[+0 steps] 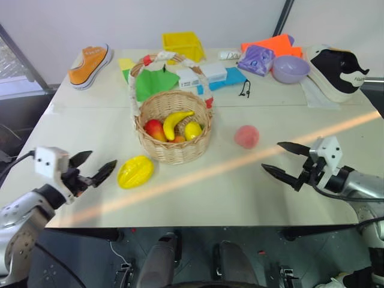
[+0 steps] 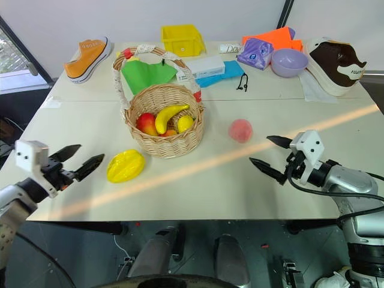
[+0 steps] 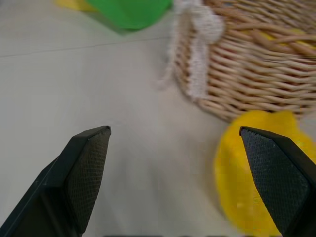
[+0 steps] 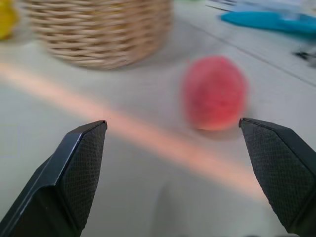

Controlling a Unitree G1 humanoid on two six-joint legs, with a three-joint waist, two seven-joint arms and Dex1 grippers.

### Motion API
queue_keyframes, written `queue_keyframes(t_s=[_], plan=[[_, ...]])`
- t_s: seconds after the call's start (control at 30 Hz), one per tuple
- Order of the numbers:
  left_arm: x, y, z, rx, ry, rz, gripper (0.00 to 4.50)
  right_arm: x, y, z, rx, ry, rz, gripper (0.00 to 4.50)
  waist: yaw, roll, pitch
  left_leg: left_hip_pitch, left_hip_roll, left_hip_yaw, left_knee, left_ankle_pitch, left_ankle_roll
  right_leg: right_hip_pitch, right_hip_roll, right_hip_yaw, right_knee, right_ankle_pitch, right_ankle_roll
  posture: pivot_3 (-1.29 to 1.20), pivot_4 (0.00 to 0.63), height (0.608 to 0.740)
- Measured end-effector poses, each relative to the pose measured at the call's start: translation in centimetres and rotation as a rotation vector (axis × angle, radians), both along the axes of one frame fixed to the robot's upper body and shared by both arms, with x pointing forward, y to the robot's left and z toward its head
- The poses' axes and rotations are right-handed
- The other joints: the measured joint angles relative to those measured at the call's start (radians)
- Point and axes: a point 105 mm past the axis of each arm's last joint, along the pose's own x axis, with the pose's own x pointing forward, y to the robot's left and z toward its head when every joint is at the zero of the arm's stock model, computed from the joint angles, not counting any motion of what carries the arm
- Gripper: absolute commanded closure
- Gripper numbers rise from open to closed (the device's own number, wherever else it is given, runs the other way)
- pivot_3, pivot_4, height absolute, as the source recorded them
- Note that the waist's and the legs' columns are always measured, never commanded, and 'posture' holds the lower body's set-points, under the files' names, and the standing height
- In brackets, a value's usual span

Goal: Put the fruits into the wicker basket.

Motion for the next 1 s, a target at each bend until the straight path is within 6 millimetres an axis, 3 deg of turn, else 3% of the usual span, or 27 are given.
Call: queue_keyframes(t_s=[0.2,0.33,0.57,0.67,0.8,0.9,1.0], plan=[[0.5,-3.0,0.8,0.113,0.035,-0.211,0.0,-2.2,3.6,0.3,-0.017,0.032,0.168,0.02,0.0,0.0,0.0,0.0,0.0,0.0,-0.001,0.0,0.0,0.0,0.0,0.0,-0.001,0.0,0.0,0.0,0.15,0.74],[0.4,-4.7,0.1,0.183,0.088,-0.335,0.0,-3.6,6.0,1.0,-0.023,0.03,0.288,0.02,-0.001,0.0,0.0,0.0,0.0,0.0,-0.002,0.0,0.0,0.0,0.0,0.0,-0.002,0.0,0.0,0.0,0.15,0.74],[1.1,-5.2,-1.3,0.318,0.131,-0.389,0.0,-4.2,8.6,0.9,0.004,0.024,0.36,0.02,0.0,0.0,0.0,0.0,0.0,0.0,-0.006,0.0,0.0,-0.001,0.0,0.0,-0.006,0.0,0.0,0.0,0.15,0.74],[1.6,-4.7,-1.9,0.329,0.143,-0.359,0.9,-4.2,8.9,0.6,0.01,0.032,0.36,0.0,0.0,0.0,0.0,0.0,0.0,0.0,-0.006,0.0,0.0,-0.001,0.0,0.0,-0.006,0.0,0.0,0.0,0.15,0.74],[1.5,-4.7,-2.0,0.325,0.128,-0.357,2.63,-4.1,9.2,0.6,0.007,0.024,0.361,0.0,-0.002,0.0,0.0,0.0,0.0,0.0,-0.007,0.0,0.0,-0.001,0.0,0.0,-0.006,0.0,0.001,0.0,0.15,0.74],[1.2,-4.4,-2.0,0.33,0.123,-0.353,2.63,-3.9,9.3,0.8,0.004,0.01,0.366,0.0,-0.003,0.0,0.0,0.0,0.0,0.0,-0.007,0.0,0.0,-0.001,0.0,0.0,-0.006,0.0,0.001,0.0,0.15,0.74],[0.4,-2.7,-1.6,0.305,0.144,-0.301,2.63,-3.7,9.4,1.1,0.001,-0.003,0.367,0.0,-0.007,0.0,0.0,0.0,0.0,0.0,-0.008,0.0,0.0,-0.001,0.0,0.0,-0.006,0.0,0.001,0.0,0.15,0.74]])
